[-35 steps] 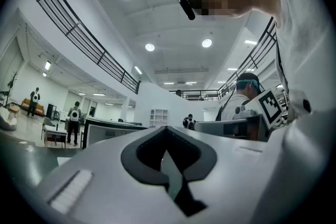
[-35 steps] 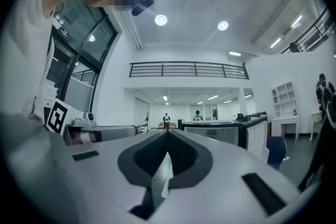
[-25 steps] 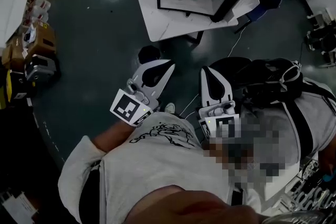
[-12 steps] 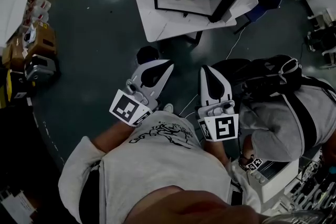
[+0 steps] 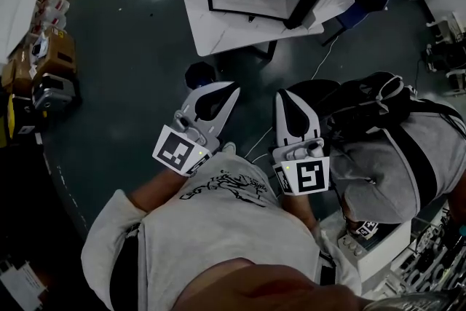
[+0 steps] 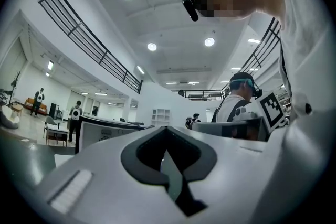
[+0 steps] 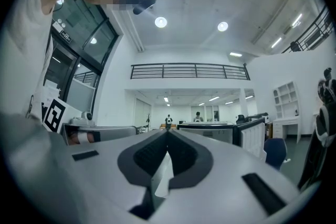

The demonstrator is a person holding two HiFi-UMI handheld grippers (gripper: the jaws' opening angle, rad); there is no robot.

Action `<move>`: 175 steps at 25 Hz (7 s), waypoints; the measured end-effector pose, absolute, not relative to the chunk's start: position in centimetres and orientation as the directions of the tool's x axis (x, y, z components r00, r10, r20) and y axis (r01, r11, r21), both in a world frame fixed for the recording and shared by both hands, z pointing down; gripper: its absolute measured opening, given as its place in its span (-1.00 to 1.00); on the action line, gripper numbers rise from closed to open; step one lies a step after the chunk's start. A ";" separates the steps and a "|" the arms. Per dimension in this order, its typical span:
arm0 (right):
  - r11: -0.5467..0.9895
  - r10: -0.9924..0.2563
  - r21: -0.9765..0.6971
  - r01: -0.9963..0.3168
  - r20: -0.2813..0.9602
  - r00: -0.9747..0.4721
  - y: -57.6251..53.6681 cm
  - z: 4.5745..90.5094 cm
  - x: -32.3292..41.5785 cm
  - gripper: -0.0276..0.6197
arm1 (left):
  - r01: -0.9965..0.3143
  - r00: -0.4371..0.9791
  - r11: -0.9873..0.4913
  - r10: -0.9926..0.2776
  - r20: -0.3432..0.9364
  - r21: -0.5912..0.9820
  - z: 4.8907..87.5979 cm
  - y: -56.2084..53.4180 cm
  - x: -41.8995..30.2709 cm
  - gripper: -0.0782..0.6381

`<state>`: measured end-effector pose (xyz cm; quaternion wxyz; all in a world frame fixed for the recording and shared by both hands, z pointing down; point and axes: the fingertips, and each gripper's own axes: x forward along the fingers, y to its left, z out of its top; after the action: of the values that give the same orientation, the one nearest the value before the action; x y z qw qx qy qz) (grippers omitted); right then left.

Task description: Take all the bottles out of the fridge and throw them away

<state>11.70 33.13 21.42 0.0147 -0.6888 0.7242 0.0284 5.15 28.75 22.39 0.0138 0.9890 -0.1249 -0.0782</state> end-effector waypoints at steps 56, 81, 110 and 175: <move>0.035 -0.999 0.034 -0.999 -0.018 -0.036 14.6 21.4 11.4 -0.89 | -0.207 0.965 -0.976 -0.215 -0.151 0.069 22.6 10.0 5.3 -0.76; 0.002 -1.000 0.052 -0.999 0.017 -0.001 10.6 22.3 8.3 -0.89 | -0.137 0.981 -0.989 -0.144 -0.129 0.062 23.1 6.2 3.2 -0.76; 0.023 -1.000 0.032 -0.999 0.012 -0.022 8.1 23.1 15.3 -0.89 | -0.174 0.976 -0.982 -0.182 -0.116 0.074 23.6 4.8 9.8 -0.76; 0.111 -0.991 0.019 -0.994 0.080 -0.109 1.7 29.2 29.1 -0.88 | -0.254 0.967 -0.965 -0.254 0.014 0.066 30.0 -0.4 24.1 -0.76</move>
<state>29.06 1.65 29.24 -0.0364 -0.6665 0.7444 -0.0196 24.14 -0.36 30.00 0.0338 0.9912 -0.1282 0.0027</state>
